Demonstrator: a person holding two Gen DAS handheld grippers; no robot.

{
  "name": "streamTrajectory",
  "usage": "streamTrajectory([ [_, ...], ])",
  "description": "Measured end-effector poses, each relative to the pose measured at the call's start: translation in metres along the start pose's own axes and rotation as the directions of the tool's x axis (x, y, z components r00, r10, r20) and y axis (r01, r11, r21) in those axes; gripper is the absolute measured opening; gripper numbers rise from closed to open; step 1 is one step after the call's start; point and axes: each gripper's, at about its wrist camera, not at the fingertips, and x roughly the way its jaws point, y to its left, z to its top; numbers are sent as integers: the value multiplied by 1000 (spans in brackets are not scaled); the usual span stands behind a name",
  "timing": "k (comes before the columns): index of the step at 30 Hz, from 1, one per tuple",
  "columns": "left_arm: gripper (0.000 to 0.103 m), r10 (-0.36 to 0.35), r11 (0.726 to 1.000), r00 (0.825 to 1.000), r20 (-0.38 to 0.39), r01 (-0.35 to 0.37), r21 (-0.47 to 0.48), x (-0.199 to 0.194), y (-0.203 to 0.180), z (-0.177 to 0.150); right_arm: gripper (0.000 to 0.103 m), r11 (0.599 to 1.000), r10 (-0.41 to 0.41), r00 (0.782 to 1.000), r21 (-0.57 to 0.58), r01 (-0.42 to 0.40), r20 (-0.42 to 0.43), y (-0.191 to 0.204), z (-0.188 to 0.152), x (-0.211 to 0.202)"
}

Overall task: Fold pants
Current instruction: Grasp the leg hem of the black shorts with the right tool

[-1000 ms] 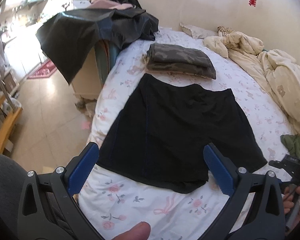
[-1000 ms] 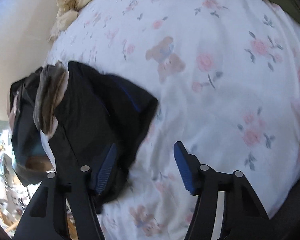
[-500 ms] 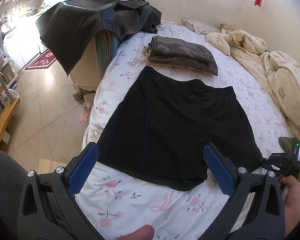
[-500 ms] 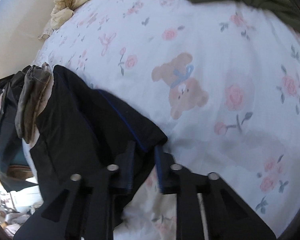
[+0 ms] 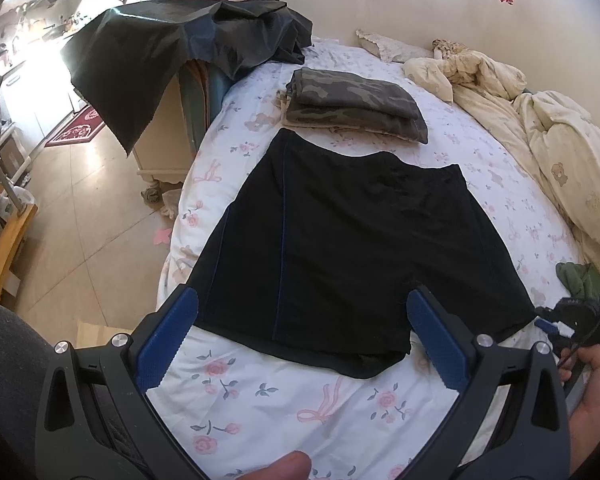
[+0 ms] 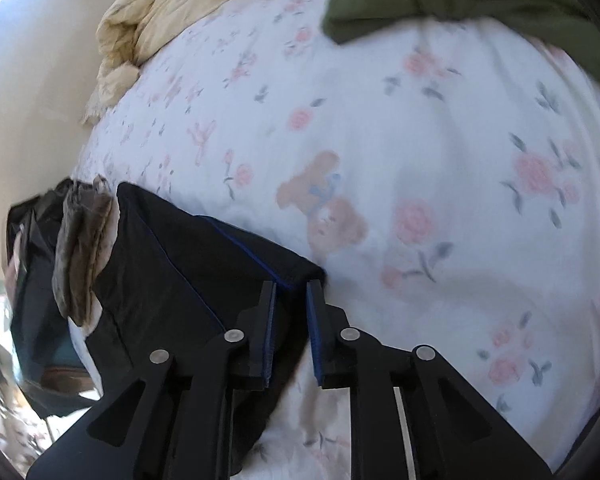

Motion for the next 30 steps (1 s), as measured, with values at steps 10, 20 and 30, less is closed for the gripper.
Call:
streamTrajectory([
  [10, 103, -1, 1000, 1000, 1, 1, 13, 1, -2, -1, 58, 999, -38, 999, 6, 38, -28, 3, 0, 20],
  [20, 103, 45, 997, 993, -111, -37, 69, 32, -6, 11, 6, 1000, 20, 1000, -15, -20, 21, 7, -1, 6],
  [30, 102, -56, 987, 961, -269, 93, 128, 113, -123, 127, 4, 982, 186, 980, -57, -182, 67, 37, -2, -22],
])
